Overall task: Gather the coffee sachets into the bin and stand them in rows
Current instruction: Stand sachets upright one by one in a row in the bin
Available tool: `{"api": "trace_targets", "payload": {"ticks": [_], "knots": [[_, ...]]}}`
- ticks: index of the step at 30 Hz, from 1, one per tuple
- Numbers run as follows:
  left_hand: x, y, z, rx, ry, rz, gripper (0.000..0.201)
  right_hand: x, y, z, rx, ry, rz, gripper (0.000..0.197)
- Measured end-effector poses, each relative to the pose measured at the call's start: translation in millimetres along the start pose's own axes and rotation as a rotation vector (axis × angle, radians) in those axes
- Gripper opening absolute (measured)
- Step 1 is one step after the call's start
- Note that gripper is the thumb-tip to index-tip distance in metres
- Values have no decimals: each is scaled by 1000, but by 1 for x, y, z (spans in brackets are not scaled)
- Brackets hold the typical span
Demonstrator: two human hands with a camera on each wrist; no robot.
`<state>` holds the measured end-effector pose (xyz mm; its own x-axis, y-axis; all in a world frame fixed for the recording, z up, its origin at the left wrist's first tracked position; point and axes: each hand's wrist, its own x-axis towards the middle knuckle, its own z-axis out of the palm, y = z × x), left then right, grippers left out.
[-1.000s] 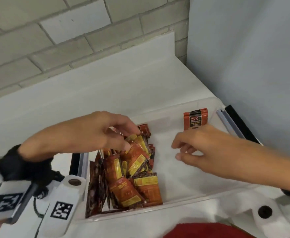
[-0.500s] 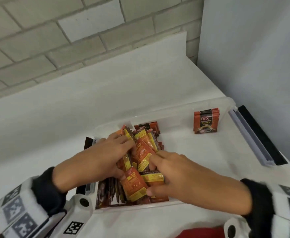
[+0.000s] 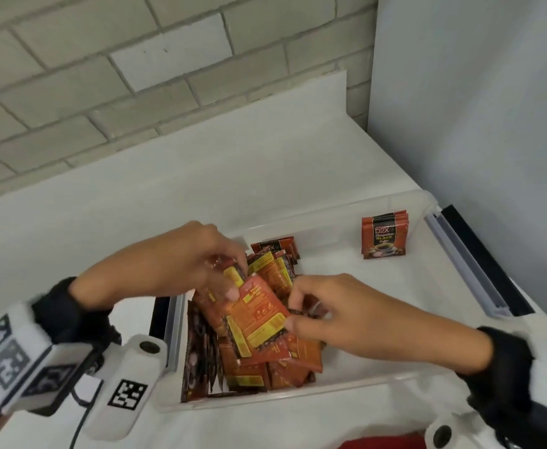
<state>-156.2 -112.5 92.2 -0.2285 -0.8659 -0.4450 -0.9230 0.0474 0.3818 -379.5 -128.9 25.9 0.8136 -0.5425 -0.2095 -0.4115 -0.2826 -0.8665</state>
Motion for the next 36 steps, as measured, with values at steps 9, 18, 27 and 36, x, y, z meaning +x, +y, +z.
{"api": "trace_targets", "payload": {"ticks": [9,18,27,36], "knots": [[17,23,-24,-391,61,17,19,-3,4,-11,741,129,111,11],[54,54,5,-539,60,11,26,-4,18,-19,1045,309,147,37],[67,67,12,-641,-70,-84,25,-9,30,-22,1048,301,137,39],[53,56,1,-818,-25,-70,76,-18,37,-40,1180,511,80,41]]}}
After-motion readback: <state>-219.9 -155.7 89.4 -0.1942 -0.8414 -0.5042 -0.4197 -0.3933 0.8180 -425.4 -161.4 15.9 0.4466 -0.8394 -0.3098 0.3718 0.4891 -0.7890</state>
